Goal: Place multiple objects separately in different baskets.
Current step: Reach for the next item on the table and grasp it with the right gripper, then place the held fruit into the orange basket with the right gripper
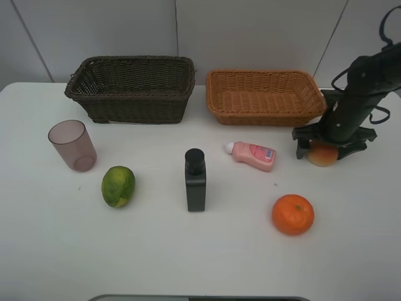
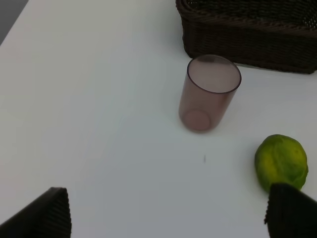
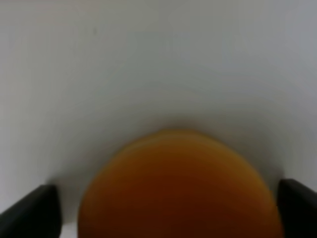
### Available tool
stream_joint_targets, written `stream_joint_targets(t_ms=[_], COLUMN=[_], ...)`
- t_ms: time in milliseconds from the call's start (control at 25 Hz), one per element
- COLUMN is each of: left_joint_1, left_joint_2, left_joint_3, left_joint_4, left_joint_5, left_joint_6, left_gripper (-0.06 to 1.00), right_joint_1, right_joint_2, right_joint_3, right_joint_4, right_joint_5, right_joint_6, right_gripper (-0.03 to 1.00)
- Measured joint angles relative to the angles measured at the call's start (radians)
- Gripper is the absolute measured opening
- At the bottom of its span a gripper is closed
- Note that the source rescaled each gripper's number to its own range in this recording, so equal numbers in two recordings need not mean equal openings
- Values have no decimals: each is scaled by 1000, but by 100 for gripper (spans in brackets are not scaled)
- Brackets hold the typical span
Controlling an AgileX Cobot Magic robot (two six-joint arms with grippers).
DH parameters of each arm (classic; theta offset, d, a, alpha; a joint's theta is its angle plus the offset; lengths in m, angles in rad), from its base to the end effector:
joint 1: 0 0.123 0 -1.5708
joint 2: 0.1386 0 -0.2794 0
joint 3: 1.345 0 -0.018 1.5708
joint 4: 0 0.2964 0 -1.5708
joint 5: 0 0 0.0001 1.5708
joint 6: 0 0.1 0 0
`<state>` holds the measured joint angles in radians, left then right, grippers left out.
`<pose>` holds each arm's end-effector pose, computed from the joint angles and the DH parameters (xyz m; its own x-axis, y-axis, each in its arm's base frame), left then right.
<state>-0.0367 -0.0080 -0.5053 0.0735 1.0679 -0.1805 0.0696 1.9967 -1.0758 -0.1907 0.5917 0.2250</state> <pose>0.0467 0.0047 0.2968 -0.4415 -0.1281 -0.8881 -0.0855 0.9913 -0.1005 0.3770 0.0157 0.0534 -0.9871 -0.0030 -0.1598 0.0123 0.9955 -0.0941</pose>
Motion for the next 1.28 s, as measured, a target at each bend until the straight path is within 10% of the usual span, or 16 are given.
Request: stream_joint_targets(t_ms=[200,360,1280], left_joint_1=[0,0,0], left_joint_2=[0,0,0], left_joint_3=[0,0,0], left_joint_4=[0,0,0], left_joint_5=[0,0,0], left_joint_6=[0,0,0], left_gripper=[100,100,100], right_joint_1=[5,8,8], right_joint_2=[2,6,-1], right_joint_3=[-3,-3,-3], right_joint_4=[0,9,8], right_joint_5=[-2,-10,-3], right_joint_6=[0,0,0], right_gripper=[90,41,41])
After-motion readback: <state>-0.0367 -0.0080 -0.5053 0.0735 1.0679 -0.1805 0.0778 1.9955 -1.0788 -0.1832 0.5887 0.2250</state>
